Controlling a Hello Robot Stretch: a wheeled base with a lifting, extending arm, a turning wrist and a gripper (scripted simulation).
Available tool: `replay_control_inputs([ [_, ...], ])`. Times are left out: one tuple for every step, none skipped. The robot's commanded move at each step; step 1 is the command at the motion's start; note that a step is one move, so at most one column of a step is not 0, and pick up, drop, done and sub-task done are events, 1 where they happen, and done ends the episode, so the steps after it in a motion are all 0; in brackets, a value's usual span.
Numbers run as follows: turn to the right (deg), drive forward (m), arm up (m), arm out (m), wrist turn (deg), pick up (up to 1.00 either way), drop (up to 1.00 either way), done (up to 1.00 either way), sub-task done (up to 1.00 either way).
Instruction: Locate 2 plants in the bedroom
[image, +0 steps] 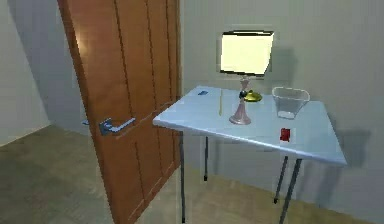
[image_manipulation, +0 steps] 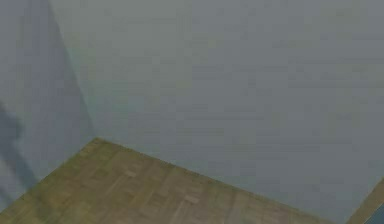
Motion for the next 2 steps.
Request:
replay_control_inputs([
  [0.0,0.30,0.00,0.00,0.0,0.00,0.00,0.00,0.00],
  [-45.0,0.00,0.00,0.00,0.0,0.00,0.00,0.00,0.00],
])
